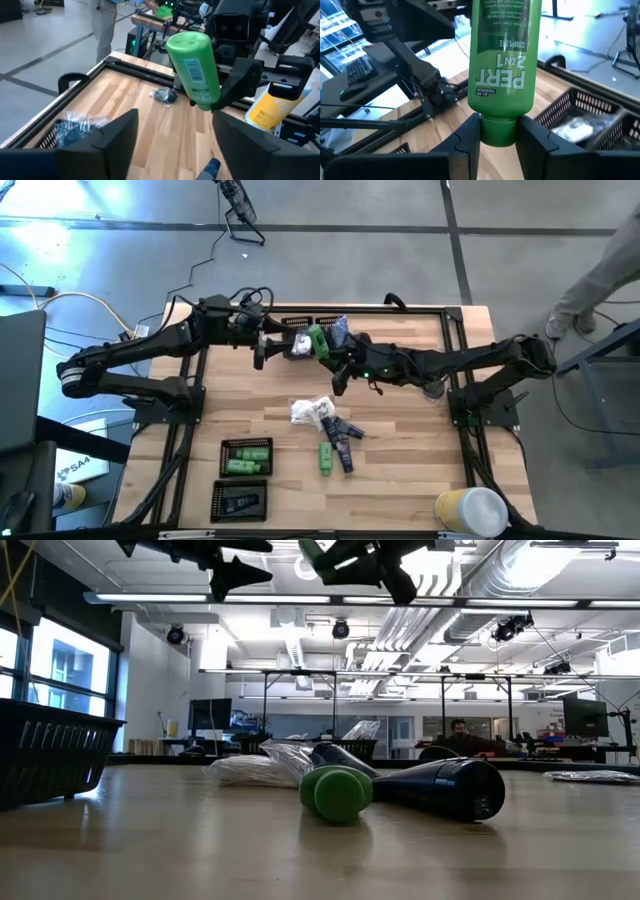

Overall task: Pick & Place Travel size toiletries
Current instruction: Put the green shampoo into the middle left basket

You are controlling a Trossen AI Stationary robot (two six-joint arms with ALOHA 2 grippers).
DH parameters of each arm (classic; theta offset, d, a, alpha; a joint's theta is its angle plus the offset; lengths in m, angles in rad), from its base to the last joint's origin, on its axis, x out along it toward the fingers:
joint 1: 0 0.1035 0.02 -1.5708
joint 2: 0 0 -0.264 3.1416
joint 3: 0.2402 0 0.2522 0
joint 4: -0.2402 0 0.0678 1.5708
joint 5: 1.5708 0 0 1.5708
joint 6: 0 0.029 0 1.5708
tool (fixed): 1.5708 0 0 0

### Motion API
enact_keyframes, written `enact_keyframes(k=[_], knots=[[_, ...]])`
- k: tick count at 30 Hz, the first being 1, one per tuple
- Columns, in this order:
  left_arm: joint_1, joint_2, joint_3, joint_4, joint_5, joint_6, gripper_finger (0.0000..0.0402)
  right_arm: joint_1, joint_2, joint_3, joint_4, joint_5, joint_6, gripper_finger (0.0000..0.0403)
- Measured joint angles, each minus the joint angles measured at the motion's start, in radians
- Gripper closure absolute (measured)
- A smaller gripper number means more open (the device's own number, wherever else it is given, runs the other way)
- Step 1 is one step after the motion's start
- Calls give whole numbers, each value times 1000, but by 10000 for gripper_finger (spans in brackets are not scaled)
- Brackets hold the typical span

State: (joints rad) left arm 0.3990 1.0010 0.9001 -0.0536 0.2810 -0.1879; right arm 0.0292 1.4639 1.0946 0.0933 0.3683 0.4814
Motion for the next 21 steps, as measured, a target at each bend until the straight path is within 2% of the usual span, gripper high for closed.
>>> enact_keyframes(k=[5, 9, 16, 21], knots=[[0, 27, 0, 67, 0, -9, 99, 0, 0, 0, 20, 0, -19, 314], [0, 59, 0, 127, 4, -78, 81, -3, 0, 0, 20, 4, -19, 314], [-1, 156, 0, 290, 225, -134, 80, -3, 0, 0, 46, 18, -46, 314], [0, 221, 1, 417, 251, -184, 80, -3, 0, 0, 62, -1, -68, 314]])
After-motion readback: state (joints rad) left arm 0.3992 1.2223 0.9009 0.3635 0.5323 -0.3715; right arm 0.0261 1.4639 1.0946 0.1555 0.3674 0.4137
